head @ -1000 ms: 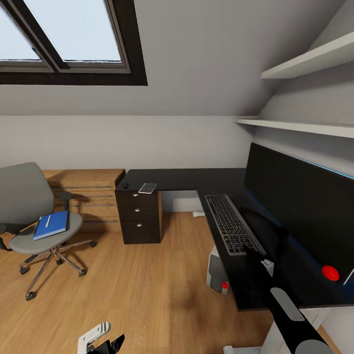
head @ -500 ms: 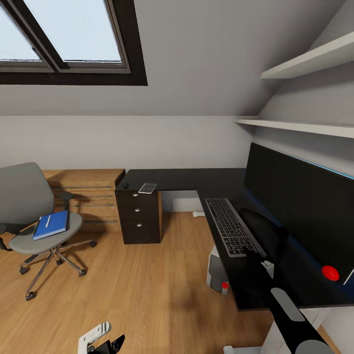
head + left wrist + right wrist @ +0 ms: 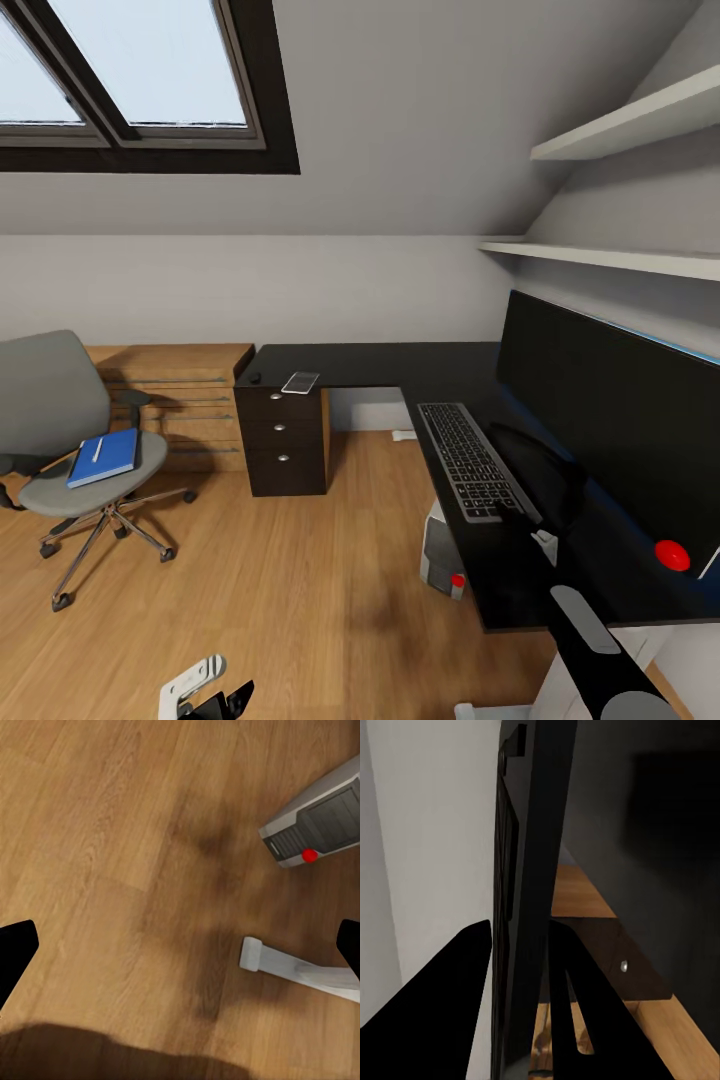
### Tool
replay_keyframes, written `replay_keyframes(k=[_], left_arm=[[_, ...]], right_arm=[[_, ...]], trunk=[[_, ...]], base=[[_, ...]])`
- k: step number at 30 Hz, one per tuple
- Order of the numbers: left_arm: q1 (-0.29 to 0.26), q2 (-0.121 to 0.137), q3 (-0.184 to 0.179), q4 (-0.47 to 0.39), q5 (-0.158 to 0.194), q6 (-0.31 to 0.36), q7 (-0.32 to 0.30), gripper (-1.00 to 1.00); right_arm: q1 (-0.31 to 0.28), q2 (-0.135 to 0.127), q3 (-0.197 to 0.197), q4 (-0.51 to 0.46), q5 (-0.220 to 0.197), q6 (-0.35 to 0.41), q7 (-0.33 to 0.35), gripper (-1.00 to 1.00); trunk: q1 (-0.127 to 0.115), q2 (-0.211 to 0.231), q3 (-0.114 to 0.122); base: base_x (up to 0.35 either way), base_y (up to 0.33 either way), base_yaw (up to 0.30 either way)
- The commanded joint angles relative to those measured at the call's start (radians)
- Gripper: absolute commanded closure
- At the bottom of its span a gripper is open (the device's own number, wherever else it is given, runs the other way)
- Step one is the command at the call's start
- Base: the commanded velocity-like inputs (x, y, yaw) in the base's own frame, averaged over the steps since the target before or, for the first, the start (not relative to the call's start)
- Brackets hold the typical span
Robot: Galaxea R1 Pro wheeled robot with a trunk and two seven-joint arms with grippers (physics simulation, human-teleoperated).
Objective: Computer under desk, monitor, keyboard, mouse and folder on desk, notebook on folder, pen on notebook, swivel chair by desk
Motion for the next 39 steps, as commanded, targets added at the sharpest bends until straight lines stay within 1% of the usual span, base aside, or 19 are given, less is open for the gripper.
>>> replay_keyframes(k=[1,13,18,20,21,23,24,28,39], left_arm=[[0.000,0.001,-0.002,-0.002,0.011,0.001,0.009,-1.00],[0.000,0.001,-0.002,-0.002,0.011,0.001,0.009,-1.00],[0.000,0.000,-0.002,-0.002,0.011,0.001,0.009,-1.00],[0.000,0.001,-0.002,-0.002,0.011,0.001,0.009,-1.00],[0.000,0.000,-0.002,-0.002,0.011,0.001,0.009,-1.00],[0.000,0.001,-0.002,-0.002,0.011,0.001,0.009,-1.00],[0.000,0.001,-0.002,-0.002,0.011,0.001,0.009,-1.00],[0.000,0.001,-0.002,-0.002,0.011,0.001,0.009,-1.00],[0.000,0.000,-0.001,-0.002,0.011,0.001,0.009,-1.00]], right_arm=[[-0.001,0.000,-0.003,0.001,-0.011,0.009,0.004,1.00],[-0.001,0.001,-0.002,0.002,-0.010,0.006,0.001,1.00],[-0.001,0.001,0.000,0.002,-0.009,-0.026,0.000,1.00],[-0.001,0.001,0.001,0.002,0.001,-0.043,-0.001,1.00],[-0.001,0.001,0.001,0.002,0.014,-0.049,-0.001,1.00],[-0.001,0.002,0.001,0.003,0.048,-0.055,-0.001,1.00],[-0.001,0.003,0.001,0.003,0.086,-0.086,-0.001,1.00],[-0.001,0.004,0.001,0.002,0.091,-0.098,-0.001,1.00],[-0.001,0.004,0.001,0.002,0.092,-0.100,-0.001,1.00]], trunk=[[0.000,-0.001,-0.001],[0.000,-0.001,-0.001],[0.000,-0.001,-0.001],[0.000,-0.001,-0.001],[0.000,-0.001,-0.001],[0.000,-0.001,-0.001],[0.000,-0.001,-0.001],[0.000,-0.001,-0.001],[0.000,-0.001,-0.001]], base=[[0.000,0.000,0.000],[-0.107,-0.044,0.000],[-0.007,-0.002,0.000],[-0.002,-0.001,0.000],[0.000,0.000,0.000],[0.000,0.000,0.000],[0.000,0.000,0.000],[0.000,0.000,0.000],[0.000,0.025,0.000]])
